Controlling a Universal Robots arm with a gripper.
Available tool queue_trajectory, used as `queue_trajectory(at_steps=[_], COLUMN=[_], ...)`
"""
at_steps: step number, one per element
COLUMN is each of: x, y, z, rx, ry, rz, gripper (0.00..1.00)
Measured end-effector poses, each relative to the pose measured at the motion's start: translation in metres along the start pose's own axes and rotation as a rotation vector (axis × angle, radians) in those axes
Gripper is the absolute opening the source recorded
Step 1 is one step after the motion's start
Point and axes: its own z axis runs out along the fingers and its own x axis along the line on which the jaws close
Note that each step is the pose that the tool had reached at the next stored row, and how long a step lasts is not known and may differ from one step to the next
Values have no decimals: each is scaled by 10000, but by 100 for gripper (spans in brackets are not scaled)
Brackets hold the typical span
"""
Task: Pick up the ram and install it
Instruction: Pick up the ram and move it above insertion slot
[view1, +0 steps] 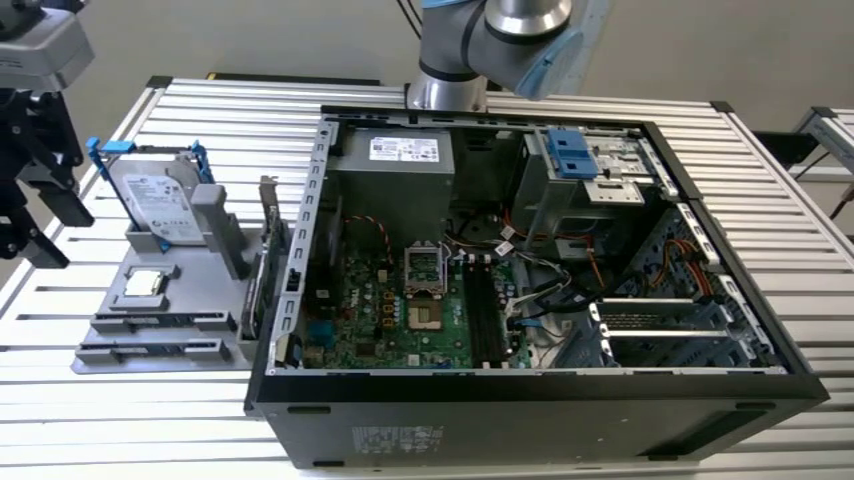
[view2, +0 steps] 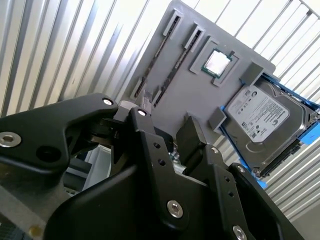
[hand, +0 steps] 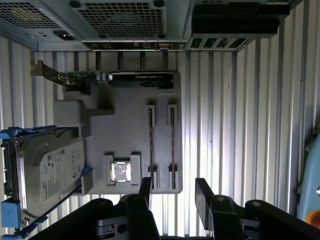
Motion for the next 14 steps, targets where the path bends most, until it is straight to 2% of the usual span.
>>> queue_trajectory(at_steps=[14], x=[3], y=[42], z=[103], rx=[2], ry=[0], rz=[-105], gripper=[100])
